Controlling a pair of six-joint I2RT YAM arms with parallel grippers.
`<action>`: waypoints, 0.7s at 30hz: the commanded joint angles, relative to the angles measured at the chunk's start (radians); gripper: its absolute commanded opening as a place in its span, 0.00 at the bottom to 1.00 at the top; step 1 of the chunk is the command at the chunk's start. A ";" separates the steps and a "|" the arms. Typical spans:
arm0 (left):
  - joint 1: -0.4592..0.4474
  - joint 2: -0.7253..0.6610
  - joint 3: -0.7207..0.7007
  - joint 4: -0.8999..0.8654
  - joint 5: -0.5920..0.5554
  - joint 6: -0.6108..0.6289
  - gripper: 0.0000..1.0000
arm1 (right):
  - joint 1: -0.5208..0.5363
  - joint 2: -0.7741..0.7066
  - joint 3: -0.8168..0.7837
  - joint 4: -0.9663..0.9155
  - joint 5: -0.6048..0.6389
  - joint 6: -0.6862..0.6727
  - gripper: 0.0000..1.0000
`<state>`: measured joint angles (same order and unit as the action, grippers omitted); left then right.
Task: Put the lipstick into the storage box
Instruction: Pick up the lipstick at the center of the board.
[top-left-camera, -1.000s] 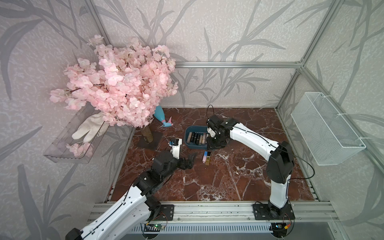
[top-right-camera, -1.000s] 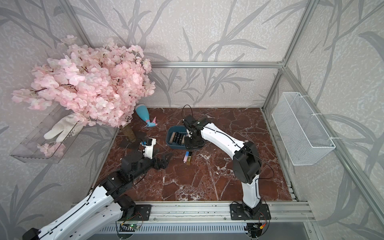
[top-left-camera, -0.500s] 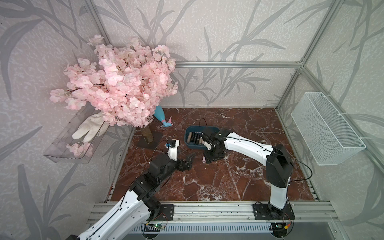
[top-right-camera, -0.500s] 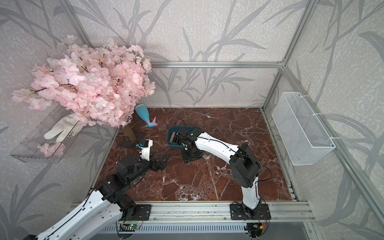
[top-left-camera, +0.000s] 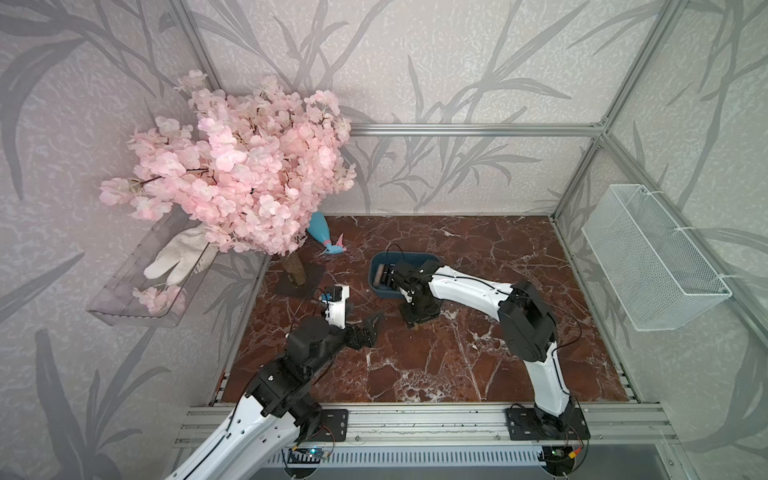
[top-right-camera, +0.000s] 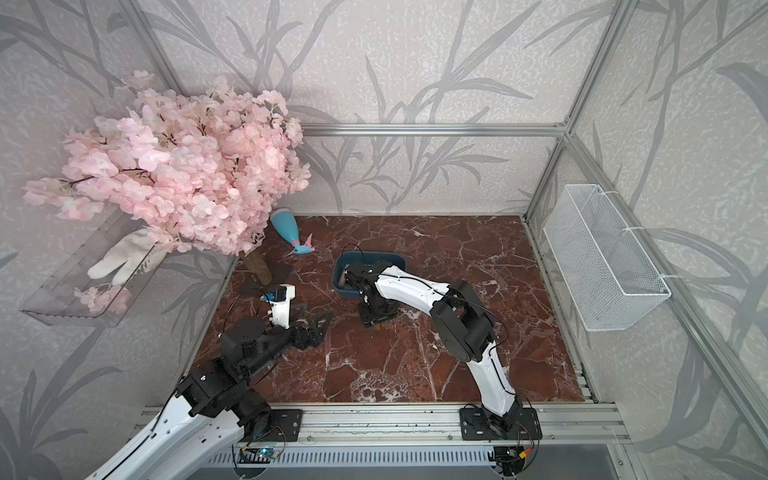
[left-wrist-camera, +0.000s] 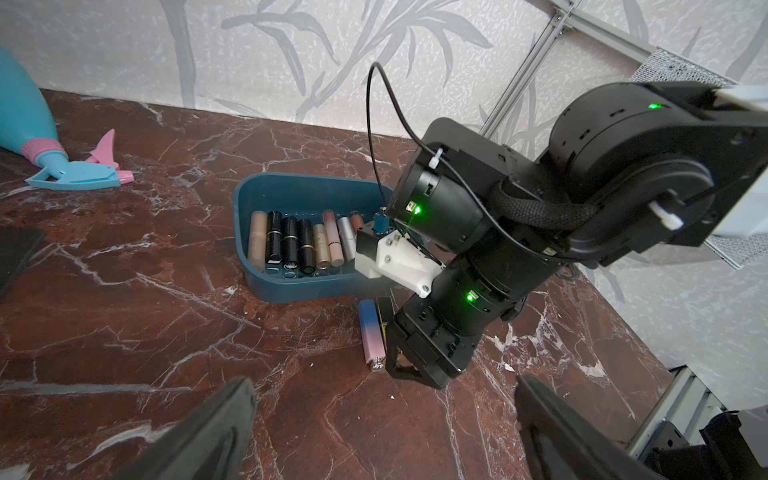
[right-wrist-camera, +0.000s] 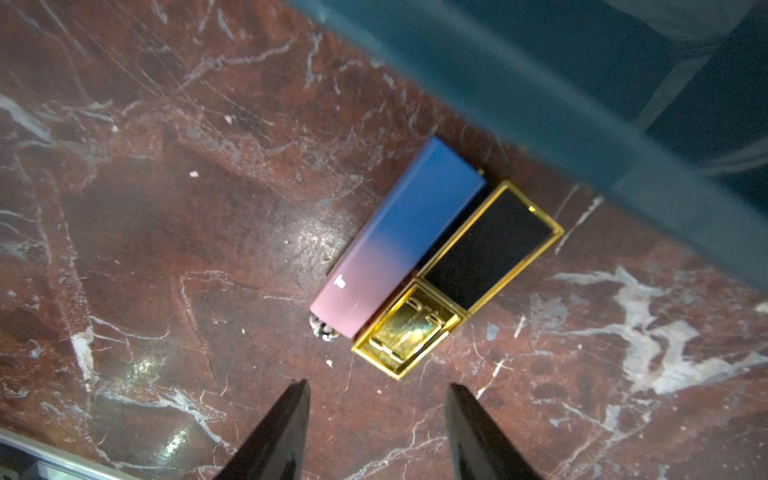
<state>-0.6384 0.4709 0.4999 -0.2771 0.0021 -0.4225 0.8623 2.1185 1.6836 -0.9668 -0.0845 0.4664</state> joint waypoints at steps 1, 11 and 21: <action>0.006 -0.001 -0.011 -0.005 -0.018 0.004 1.00 | -0.004 0.034 0.039 -0.019 0.032 -0.003 0.57; 0.007 0.033 0.006 0.002 -0.014 0.034 1.00 | -0.050 0.077 0.079 -0.030 0.074 0.000 0.57; 0.007 0.046 0.012 0.006 -0.015 0.044 1.00 | -0.074 0.089 0.080 -0.035 0.075 -0.009 0.57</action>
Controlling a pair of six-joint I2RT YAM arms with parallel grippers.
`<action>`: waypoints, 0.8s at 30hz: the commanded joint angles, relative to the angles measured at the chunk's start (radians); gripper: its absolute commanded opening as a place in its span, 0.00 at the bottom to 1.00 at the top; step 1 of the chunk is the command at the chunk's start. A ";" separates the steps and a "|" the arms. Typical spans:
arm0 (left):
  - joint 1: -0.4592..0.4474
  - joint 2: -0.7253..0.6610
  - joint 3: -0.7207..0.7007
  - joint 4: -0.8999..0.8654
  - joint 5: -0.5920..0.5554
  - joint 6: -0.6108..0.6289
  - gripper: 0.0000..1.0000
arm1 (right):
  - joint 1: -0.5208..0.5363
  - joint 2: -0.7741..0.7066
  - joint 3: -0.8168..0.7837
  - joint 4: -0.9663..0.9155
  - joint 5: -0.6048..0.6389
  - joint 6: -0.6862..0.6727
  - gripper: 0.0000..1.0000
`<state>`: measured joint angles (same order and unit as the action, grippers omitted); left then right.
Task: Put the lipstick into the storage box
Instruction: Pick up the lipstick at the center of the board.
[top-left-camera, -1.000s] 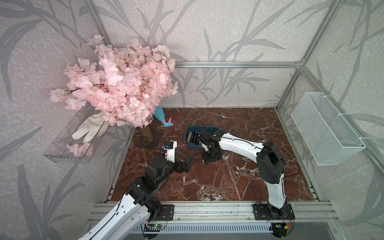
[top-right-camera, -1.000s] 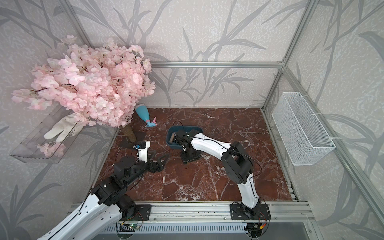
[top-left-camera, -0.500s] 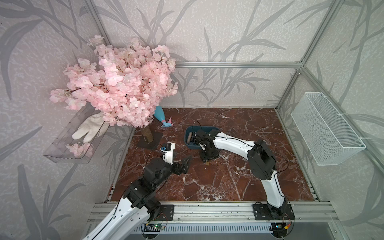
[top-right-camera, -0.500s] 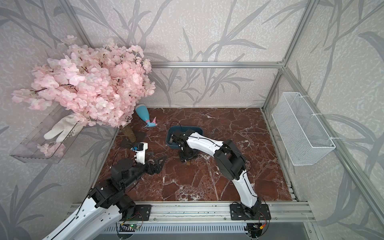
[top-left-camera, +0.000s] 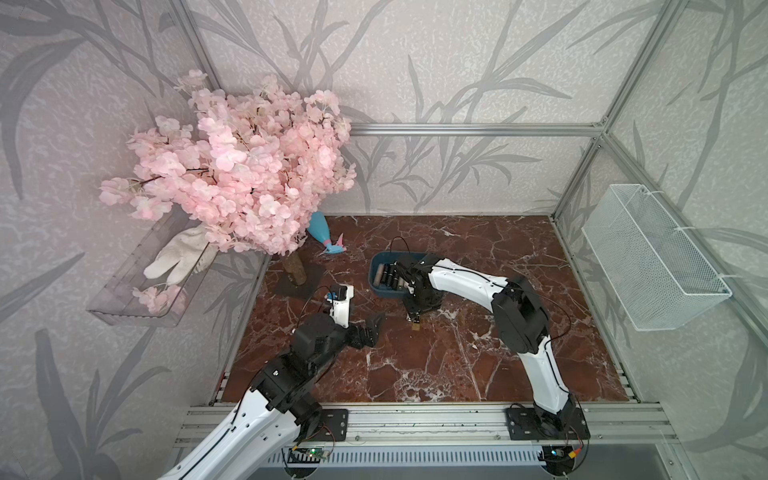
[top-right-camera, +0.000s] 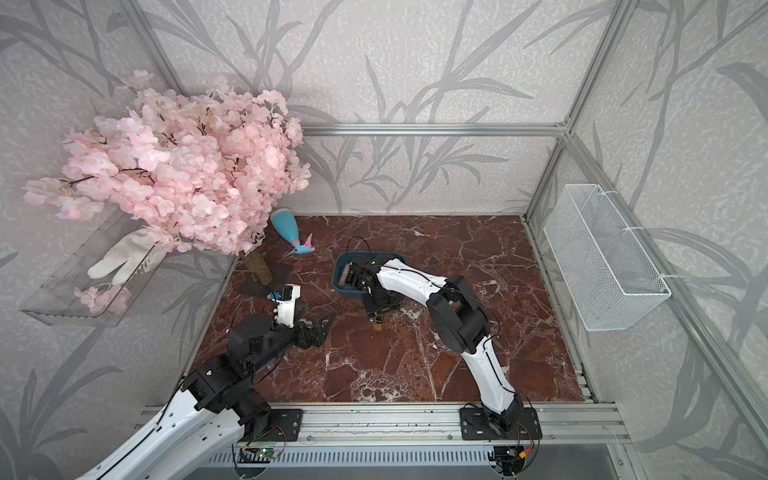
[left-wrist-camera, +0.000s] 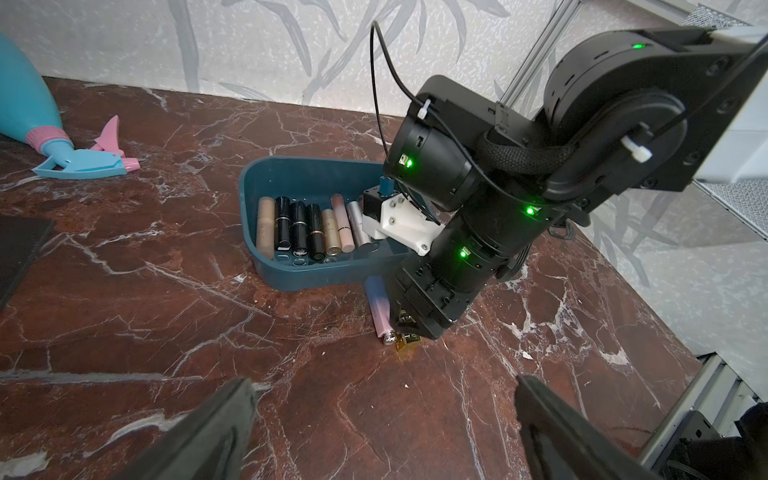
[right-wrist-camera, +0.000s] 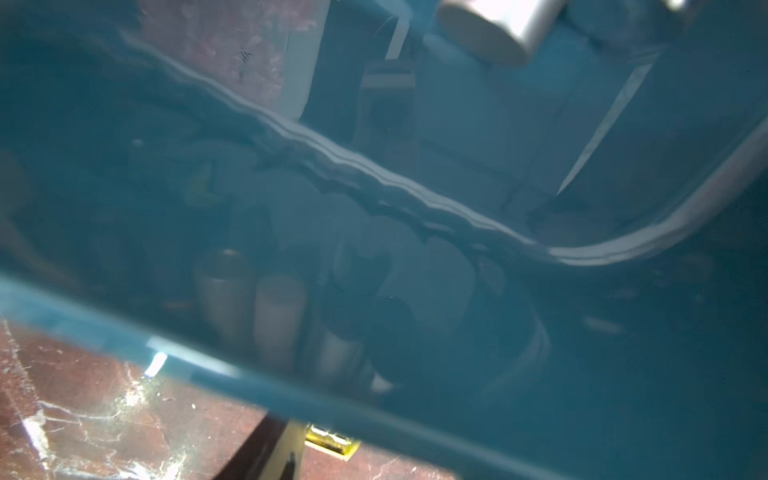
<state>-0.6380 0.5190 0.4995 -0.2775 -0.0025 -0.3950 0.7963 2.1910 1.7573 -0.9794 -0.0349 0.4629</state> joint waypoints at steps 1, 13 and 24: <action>0.008 -0.002 0.010 0.007 -0.011 0.015 1.00 | -0.008 0.012 0.002 -0.023 0.026 -0.007 0.57; 0.007 0.021 -0.001 0.047 -0.005 0.001 1.00 | -0.018 -0.067 -0.099 -0.004 0.026 -0.006 0.51; 0.007 0.018 -0.006 0.049 -0.008 -0.018 1.00 | -0.030 -0.060 -0.123 0.061 0.009 -0.057 0.51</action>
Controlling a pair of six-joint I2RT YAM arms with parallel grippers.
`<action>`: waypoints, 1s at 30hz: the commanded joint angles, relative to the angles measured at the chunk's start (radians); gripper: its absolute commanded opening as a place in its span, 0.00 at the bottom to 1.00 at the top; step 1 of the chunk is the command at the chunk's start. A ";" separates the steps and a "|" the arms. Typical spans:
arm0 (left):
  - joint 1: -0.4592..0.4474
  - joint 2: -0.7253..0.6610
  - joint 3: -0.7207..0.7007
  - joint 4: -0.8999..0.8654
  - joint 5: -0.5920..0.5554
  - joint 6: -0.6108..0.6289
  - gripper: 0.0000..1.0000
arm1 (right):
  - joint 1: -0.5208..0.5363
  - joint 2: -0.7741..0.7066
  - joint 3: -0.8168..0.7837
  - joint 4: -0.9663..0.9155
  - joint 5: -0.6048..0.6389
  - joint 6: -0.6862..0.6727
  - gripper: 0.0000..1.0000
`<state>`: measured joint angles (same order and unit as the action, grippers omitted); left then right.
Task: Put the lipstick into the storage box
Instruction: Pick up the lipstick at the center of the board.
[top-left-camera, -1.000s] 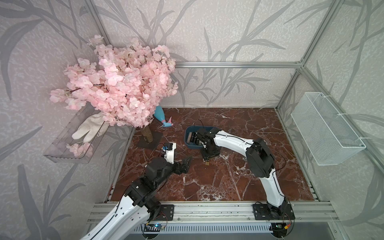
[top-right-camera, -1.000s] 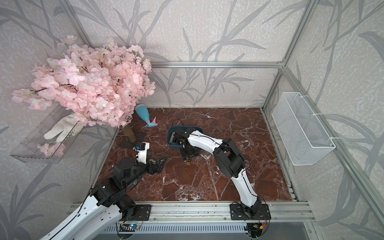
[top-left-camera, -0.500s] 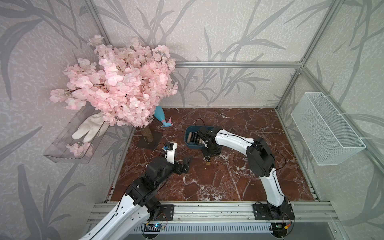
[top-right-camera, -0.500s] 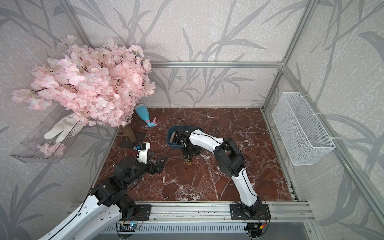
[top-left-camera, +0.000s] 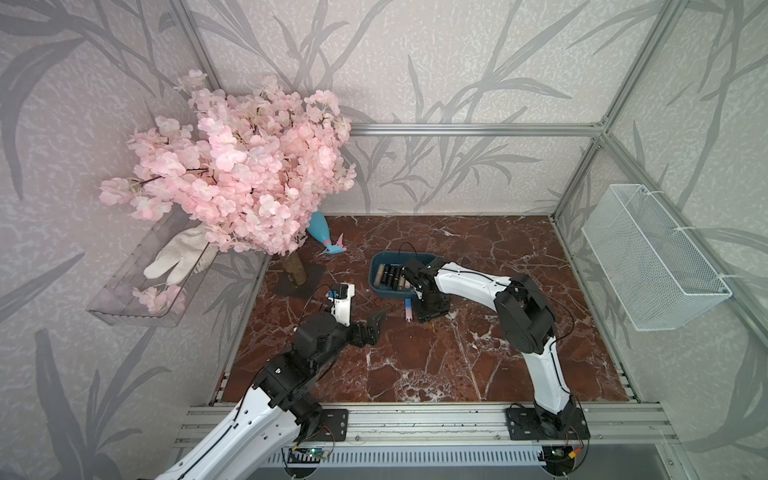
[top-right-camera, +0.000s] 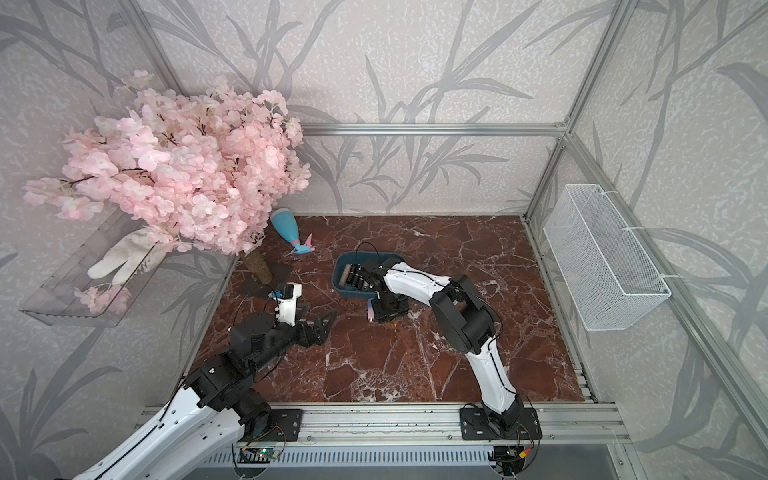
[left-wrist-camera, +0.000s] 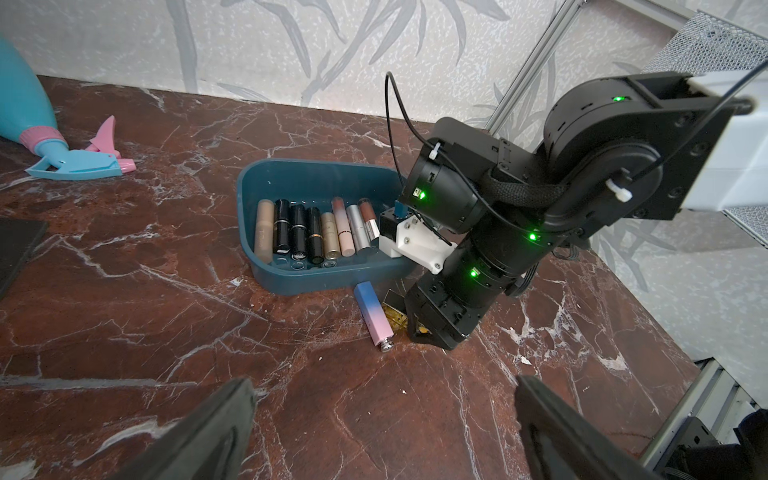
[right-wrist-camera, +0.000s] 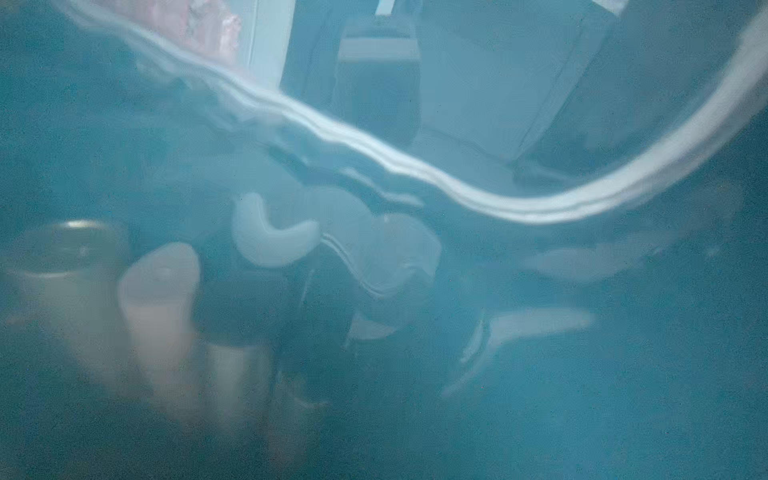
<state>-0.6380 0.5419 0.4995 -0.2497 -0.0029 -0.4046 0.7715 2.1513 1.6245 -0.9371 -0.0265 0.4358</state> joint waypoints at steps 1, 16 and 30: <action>0.006 -0.004 -0.007 0.021 -0.008 -0.010 1.00 | -0.009 -0.011 0.020 0.021 0.000 -0.039 0.51; 0.007 0.001 -0.005 0.028 -0.032 -0.013 1.00 | -0.012 0.064 0.133 -0.001 -0.021 -0.124 0.48; 0.007 0.058 -0.005 0.078 -0.007 -0.027 1.00 | -0.011 0.031 0.032 0.036 -0.015 -0.131 0.47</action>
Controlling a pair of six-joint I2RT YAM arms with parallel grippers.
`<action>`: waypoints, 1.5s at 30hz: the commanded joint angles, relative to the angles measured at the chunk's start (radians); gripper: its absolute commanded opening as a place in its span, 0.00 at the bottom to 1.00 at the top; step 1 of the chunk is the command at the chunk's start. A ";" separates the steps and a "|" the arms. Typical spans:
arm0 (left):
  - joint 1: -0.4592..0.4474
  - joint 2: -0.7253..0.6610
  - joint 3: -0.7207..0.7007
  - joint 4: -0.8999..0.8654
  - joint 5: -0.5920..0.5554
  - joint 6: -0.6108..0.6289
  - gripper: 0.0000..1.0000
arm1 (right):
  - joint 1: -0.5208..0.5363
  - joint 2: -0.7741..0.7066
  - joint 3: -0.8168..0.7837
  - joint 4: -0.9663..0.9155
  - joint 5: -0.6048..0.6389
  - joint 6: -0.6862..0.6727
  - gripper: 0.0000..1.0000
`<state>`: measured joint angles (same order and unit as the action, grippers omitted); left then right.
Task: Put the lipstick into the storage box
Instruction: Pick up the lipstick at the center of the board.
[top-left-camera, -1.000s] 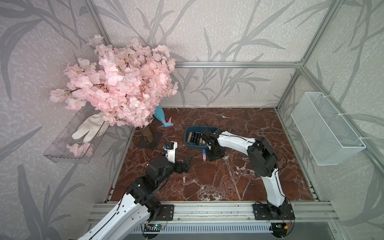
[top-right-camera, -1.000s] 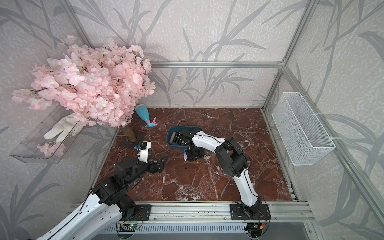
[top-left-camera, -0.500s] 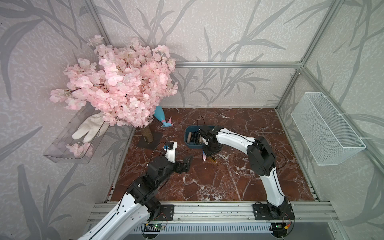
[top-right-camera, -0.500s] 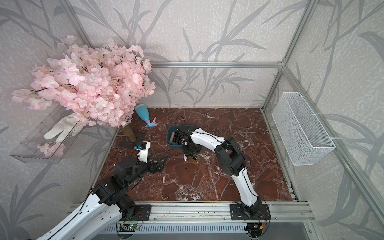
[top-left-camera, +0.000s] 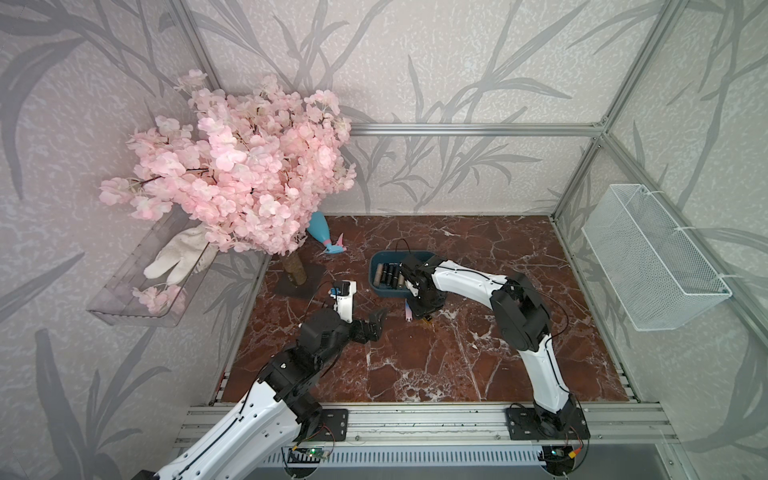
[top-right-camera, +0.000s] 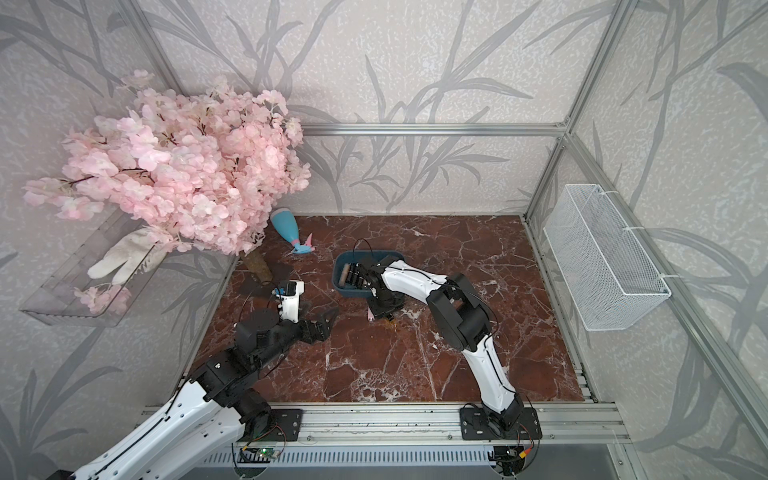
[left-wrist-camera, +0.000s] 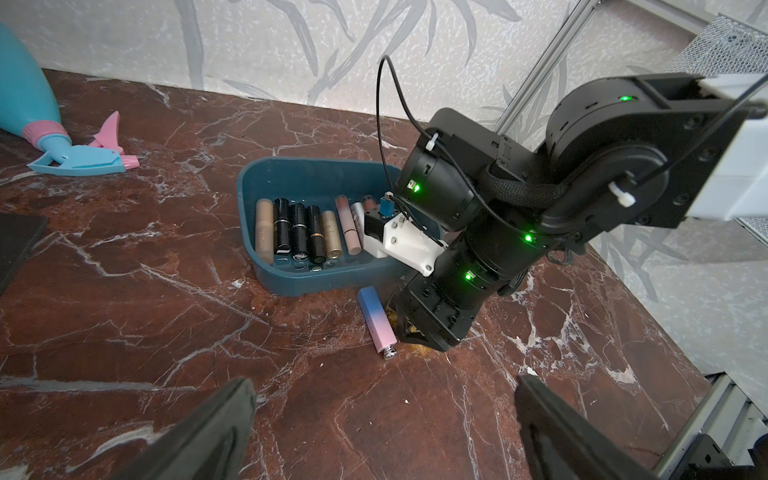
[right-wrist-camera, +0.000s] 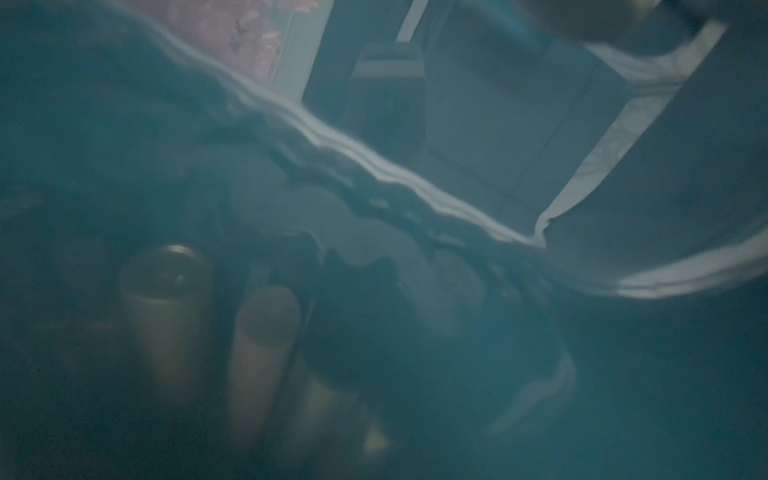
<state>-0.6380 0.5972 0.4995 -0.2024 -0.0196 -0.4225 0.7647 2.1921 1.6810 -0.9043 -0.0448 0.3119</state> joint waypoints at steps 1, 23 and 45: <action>0.006 0.005 -0.005 0.033 0.011 -0.009 1.00 | -0.005 -0.014 -0.028 0.004 0.005 -0.007 0.46; 0.008 0.012 -0.026 0.071 -0.025 -0.050 1.00 | -0.005 -0.133 -0.096 0.033 -0.104 -0.015 0.23; 0.007 0.104 -0.015 0.169 -0.032 -0.074 1.00 | -0.136 -0.447 -0.232 0.148 -0.454 0.141 0.08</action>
<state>-0.6380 0.7010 0.4812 -0.0654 -0.0353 -0.4915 0.6624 1.7931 1.4528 -0.8032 -0.4057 0.3885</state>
